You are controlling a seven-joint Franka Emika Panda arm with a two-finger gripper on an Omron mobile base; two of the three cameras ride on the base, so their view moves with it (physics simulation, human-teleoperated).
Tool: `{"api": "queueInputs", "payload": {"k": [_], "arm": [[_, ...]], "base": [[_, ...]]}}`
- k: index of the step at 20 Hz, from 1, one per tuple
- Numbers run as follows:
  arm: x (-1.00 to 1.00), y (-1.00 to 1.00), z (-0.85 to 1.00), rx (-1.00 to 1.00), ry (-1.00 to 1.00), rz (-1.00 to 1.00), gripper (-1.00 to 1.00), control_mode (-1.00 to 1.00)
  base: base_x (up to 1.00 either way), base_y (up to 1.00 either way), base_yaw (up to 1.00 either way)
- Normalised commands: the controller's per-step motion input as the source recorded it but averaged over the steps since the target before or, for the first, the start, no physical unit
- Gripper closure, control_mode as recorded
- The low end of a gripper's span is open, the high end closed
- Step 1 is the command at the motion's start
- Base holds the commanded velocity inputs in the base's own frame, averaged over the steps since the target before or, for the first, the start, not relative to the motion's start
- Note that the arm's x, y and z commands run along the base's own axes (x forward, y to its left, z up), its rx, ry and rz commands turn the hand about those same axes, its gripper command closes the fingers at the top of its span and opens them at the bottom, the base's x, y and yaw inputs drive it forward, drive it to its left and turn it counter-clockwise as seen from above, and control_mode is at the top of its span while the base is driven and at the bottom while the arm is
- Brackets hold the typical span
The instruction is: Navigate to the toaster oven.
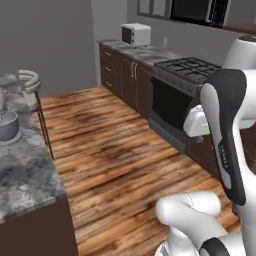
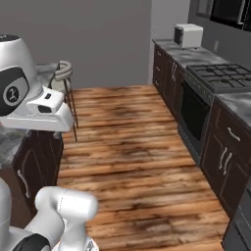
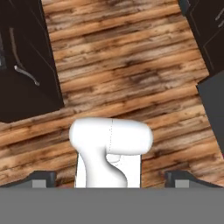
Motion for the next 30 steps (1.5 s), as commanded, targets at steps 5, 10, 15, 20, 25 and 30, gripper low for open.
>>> {"api": "queueInputs", "payload": {"k": [5,10,15,20,25,30], "arm": [[0.0,0.0,0.0,0.0,0.0,0.0,-1.0,1.0],[0.0,0.0,0.0,0.0,0.0,0.0,-1.0,1.0],[0.0,0.0,0.0,0.0,0.0,0.0,-1.0,1.0],[0.0,0.0,0.0,0.0,0.0,0.0,-1.0,1.0],[0.0,0.0,0.0,0.0,0.0,0.0,-1.0,1.0],[0.0,0.0,0.0,0.0,0.0,0.0,-1.0,1.0]], "base": [[0.47,-0.9,0.51],[0.88,-0.92,0.37],[1.0,-0.53,0.2],[1.0,-0.19,0.19],[1.0,-0.01,0.18],[1.0,-0.17,0.16]]}}
